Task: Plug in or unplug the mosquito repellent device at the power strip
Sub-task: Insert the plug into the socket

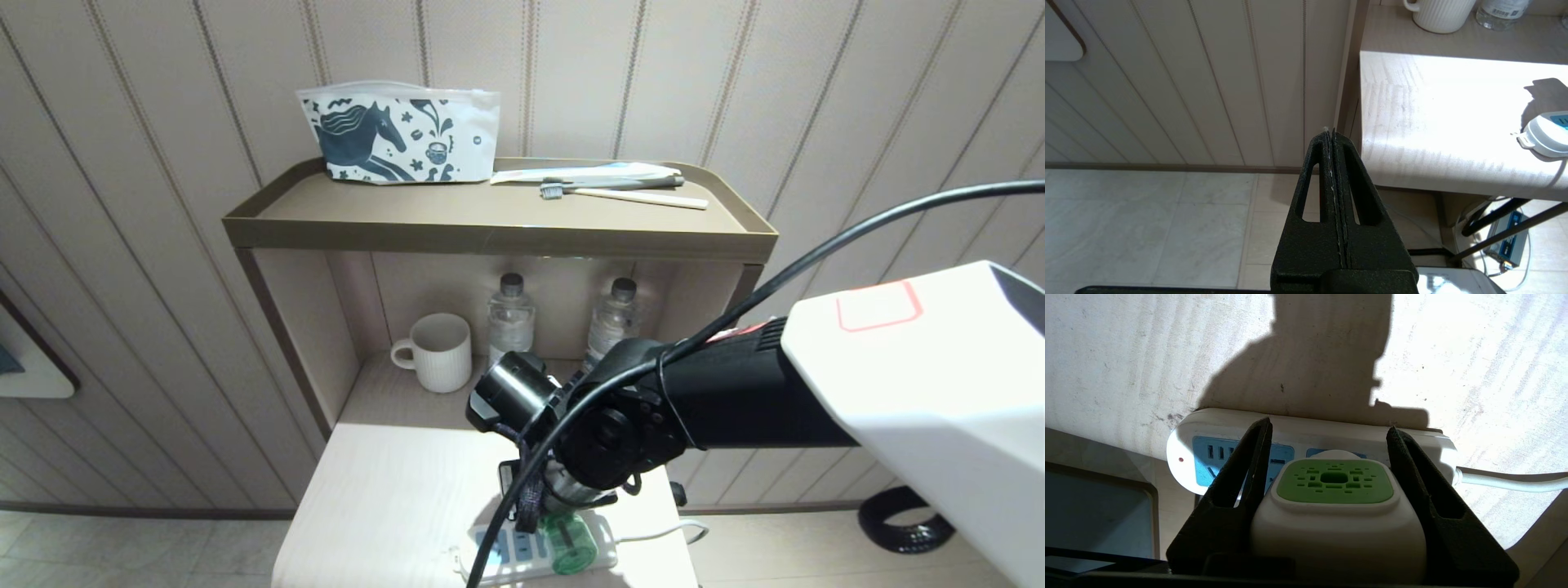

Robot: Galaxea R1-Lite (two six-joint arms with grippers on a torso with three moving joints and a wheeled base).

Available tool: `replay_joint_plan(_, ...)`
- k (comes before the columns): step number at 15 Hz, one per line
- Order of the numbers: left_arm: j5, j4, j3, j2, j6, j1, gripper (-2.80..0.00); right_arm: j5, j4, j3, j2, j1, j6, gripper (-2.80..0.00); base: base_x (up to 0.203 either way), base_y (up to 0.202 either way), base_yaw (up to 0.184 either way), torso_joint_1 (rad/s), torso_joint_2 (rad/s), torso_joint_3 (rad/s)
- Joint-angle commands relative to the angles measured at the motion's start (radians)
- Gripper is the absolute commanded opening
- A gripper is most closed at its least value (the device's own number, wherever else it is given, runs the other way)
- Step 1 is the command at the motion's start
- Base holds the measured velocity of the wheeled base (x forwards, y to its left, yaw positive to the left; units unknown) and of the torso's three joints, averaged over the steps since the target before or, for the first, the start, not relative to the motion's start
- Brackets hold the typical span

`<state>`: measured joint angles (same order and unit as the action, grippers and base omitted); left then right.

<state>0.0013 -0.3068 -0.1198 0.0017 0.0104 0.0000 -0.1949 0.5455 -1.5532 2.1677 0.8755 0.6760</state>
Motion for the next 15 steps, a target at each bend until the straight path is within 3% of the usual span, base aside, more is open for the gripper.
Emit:
replay_joint_plan(1,0.0,-0.002,0.0,0.001,0.0,0.0,-2.8,-0.013,-0.006,0.018,0.004,0.0,0.009,-2.8,0.0,0.0,0.0,0.0,0.0,0.0)
replay_joint_plan(5,0.0,-0.002,0.0,0.001,0.0,0.0,-2.8,-0.031,-0.018,0.021,0.004,0.0,0.012,-2.8,0.0,0.0,0.0,0.0,0.0,0.0)
replay_joint_plan(9,0.0,-0.002,0.0,0.001,0.0,0.0,-2.8,-0.111,-0.042,0.026,0.0,0.0,0.013,-2.8,0.0,0.0,0.0,0.0,0.0,0.0)
replay_joint_plan(15,0.0,-0.002,0.0,0.001,0.0,0.0,-2.8,-0.109,-0.058,0.035,0.003,-0.001,0.014,-2.8,0.0,0.0,0.0,0.0,0.0,0.0)
